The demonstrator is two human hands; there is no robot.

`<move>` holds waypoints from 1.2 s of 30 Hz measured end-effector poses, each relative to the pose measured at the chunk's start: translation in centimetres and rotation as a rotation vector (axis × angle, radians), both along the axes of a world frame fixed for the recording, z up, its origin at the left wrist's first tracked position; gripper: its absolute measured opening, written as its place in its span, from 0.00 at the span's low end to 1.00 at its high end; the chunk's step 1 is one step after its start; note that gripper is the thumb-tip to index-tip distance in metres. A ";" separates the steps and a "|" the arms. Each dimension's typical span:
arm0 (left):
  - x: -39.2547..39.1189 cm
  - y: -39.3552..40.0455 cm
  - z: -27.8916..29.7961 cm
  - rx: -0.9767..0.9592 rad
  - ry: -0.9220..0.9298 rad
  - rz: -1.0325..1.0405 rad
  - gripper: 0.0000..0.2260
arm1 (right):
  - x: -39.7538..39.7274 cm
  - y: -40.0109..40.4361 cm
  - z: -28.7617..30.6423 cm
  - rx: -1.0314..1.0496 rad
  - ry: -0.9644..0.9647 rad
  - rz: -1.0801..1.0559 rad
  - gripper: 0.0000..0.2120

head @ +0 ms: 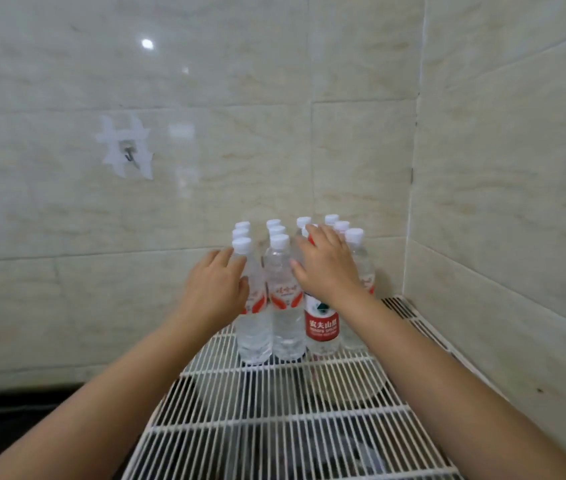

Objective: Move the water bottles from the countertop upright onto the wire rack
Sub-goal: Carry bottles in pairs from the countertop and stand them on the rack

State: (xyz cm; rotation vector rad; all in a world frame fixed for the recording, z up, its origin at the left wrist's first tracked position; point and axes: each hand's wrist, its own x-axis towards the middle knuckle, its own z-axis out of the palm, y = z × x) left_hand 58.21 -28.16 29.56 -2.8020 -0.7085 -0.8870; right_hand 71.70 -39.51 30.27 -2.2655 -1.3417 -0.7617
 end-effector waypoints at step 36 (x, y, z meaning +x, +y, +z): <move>-86.1 28.1 -23.2 -0.635 0.125 1.175 0.20 | -82.8 46.7 -24.2 -0.474 0.201 0.953 0.20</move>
